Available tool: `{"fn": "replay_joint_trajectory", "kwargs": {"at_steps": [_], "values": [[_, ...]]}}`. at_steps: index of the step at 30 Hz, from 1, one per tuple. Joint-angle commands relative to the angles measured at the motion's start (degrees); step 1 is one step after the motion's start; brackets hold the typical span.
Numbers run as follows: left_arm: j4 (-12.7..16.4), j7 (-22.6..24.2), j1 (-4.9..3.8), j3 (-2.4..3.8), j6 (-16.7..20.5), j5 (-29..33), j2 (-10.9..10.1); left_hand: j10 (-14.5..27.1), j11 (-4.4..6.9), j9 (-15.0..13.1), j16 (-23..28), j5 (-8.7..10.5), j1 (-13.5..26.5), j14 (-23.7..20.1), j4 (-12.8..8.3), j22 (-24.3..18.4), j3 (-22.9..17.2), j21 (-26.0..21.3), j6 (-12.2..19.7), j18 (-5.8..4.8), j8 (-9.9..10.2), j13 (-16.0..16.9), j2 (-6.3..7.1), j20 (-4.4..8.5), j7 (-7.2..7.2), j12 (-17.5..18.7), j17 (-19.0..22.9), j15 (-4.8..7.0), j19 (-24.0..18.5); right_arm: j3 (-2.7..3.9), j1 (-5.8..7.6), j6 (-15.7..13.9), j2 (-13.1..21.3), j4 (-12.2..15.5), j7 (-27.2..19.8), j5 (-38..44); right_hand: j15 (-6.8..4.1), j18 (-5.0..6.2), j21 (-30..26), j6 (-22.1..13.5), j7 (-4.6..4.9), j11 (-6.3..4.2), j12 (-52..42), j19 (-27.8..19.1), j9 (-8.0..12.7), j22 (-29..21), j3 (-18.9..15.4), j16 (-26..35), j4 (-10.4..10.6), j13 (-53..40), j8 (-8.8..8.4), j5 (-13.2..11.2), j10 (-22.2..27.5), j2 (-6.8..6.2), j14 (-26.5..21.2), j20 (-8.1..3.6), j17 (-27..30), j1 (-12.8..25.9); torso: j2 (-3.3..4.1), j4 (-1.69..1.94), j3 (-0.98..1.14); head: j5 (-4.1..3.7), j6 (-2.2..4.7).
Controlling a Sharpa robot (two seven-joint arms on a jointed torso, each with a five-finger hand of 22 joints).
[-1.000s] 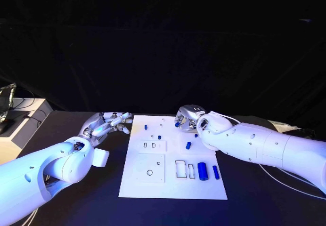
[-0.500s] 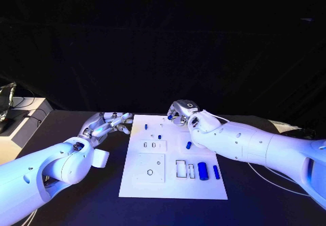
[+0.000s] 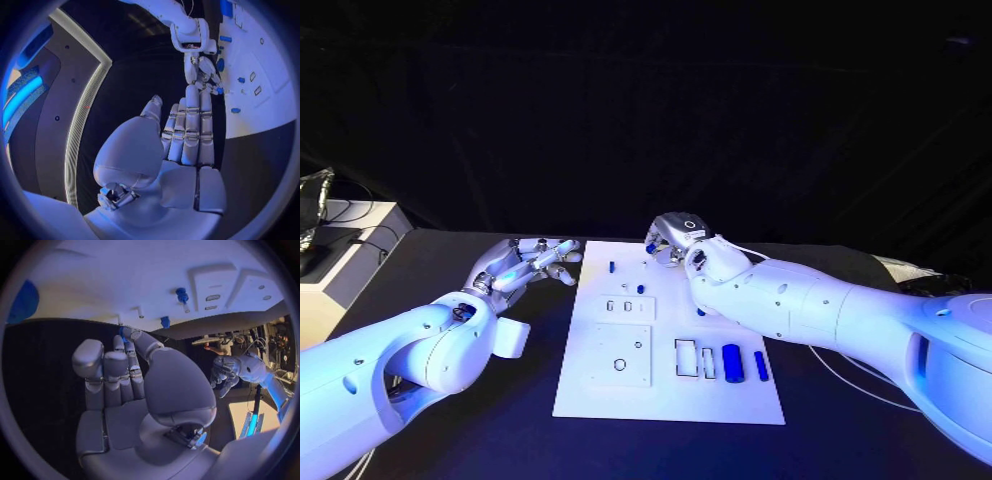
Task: Assemble the parts on the task board
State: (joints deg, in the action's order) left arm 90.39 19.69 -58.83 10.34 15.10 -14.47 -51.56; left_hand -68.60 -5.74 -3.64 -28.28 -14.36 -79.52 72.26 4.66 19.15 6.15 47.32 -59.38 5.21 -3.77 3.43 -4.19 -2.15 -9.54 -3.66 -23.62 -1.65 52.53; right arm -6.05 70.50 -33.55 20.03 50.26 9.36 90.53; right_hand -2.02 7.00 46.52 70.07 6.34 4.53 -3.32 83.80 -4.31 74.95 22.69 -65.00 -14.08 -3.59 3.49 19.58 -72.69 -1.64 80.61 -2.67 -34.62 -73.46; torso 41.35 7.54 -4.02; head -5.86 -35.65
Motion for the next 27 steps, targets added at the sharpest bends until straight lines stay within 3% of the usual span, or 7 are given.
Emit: {"fn": "replay_joint_trajectory", "kwargs": {"at_steps": [1,6,27], "values": [[0.3,0.4,-0.04,0.11,-0.9,-0.4,0.0,0.4,-0.04,0.0,0.1,0.18,-0.2,-0.1,0.0,-0.1,-0.3,0.3,0.2,0.48,0.1,0.0,0.29,0.02,0.23,0.2,0.1,-0.01,-0.2,0.02,-0.13,0.9,-0.3,-0.5,0.0,1.0,-0.40,0.94,-0.2,0.4,-0.01,-1.91,-0.1,3.4,-0.1,2.8,0.1,0.2,-0.2,0.0,0.22,-0.1,-2.1,0.50,0.0,-0.53,0.0,-0.1,0.16,0.22,-0.22,-0.17,0.01],[0.3,0.4,-0.05,0.19,-0.9,-0.5,-0.1,0.4,-0.04,0.0,0.1,0.18,-0.2,-0.1,0.0,-0.1,-0.3,0.3,0.2,0.48,0.1,0.0,0.29,0.02,0.23,0.2,0.1,-0.01,-0.2,0.02,-0.25,1.4,-0.7,-1.4,0.2,1.2,-0.40,0.94,-0.2,0.4,-0.01,-1.91,-0.1,3.4,-0.1,2.8,0.1,0.2,-0.2,0.0,0.22,-0.1,-2.1,0.50,0.0,-0.53,0.0,-0.1,0.26,0.34,-0.39,-0.25,0.10],[0.3,0.4,-0.06,0.29,-0.9,-0.6,-0.2,0.4,-0.04,0.0,0.1,0.18,-0.2,-0.1,0.0,-0.1,-0.3,0.3,0.2,0.48,0.1,0.0,0.29,0.02,0.23,0.2,0.1,-0.01,-0.2,0.10,-0.17,0.6,-1.1,-2.3,1.3,2.2,-0.37,0.95,-0.7,0.3,0.02,-1.89,-0.1,3.5,-0.1,3.5,0.2,0.2,-0.3,0.0,0.20,0.0,-2.0,0.49,0.0,-0.52,-0.2,-0.1,0.58,0.38,-0.53,0.16,0.05]]}}
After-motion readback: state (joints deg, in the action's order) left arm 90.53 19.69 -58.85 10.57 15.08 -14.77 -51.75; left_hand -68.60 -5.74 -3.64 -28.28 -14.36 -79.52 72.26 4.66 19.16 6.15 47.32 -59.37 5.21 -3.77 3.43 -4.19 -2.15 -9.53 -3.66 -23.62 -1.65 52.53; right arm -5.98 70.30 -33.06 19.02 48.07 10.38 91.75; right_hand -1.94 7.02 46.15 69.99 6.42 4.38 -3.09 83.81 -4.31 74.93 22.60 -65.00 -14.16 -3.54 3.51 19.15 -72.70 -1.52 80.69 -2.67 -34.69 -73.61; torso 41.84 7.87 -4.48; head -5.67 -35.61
